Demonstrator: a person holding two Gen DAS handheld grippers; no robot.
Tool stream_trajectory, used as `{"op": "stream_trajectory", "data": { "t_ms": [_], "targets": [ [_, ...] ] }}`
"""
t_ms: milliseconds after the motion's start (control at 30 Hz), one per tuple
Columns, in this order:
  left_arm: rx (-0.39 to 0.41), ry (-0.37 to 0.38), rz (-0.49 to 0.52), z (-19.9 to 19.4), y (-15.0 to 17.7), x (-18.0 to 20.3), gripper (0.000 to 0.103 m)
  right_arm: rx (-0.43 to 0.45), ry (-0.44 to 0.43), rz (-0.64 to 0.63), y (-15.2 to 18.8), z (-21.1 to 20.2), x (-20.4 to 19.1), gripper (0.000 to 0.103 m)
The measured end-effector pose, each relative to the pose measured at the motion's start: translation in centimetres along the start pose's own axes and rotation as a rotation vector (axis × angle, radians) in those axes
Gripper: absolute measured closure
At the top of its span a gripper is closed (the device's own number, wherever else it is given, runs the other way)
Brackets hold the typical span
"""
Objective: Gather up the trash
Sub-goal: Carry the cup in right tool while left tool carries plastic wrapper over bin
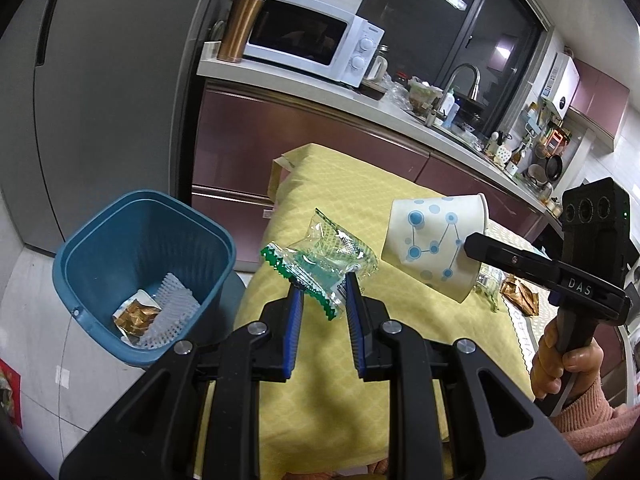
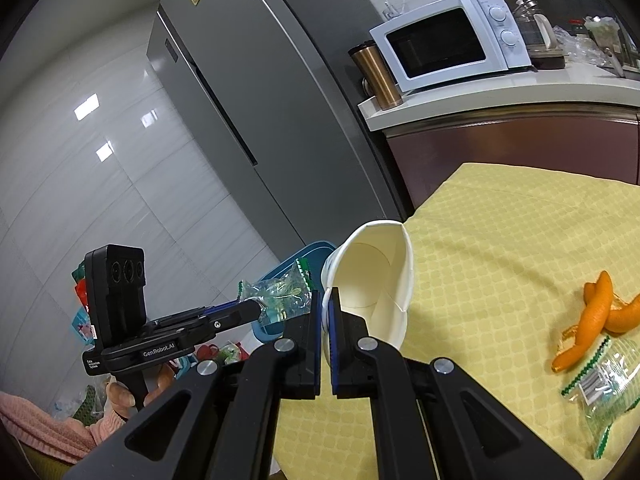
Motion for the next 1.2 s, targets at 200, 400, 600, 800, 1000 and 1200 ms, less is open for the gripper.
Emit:
{"op": "stream_trajectory", "data": {
  "t_ms": [200,400,600,800,1000,1200],
  "targets": [
    [0.008,-0.014,-0.005,-0.3,-0.3,-0.8,0.082,-0.013,-0.015,-0.008,0.1,0.9,-0.7,0.101],
    [0.015,-0.027,-0.011,-0.6,-0.5,-1.7,0.082,-0.026,-0.029,-0.02,-0.1,1.6,-1.3,0.101],
    [0.019,-0.047,-0.022,-0.8,-0.6,-2.6,0.082,-0.036,-0.041,-0.03,-0.4,2.4,-1.9,0.101],
    [0.023,-0.063,-0.025,-0.8,-0.7,-3.1,0.082,-0.058,-0.058,-0.038,-0.3,3.6,-2.6,0.101],
    [0.029,-0.079,-0.033,-0.9,-0.8,-3.8,0.082,-0.079,-0.071,-0.05,-0.2,4.8,-3.5,0.101],
    [0.035,-0.101,-0.046,-1.1,-0.9,-4.9,0.082,-0.097,-0.079,-0.054,-0.3,5.8,-4.0,0.101]
  ]
}}
Point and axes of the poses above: each gripper's, at about its wrist camera, not at the fingertips, and z roughly the way its jaws point, x to its right, y to its underside, the point moved 8 cm from there along z, roughly the way its jaws point, and after that the axes turned 8 degrees about x, right-handed, at the moved point
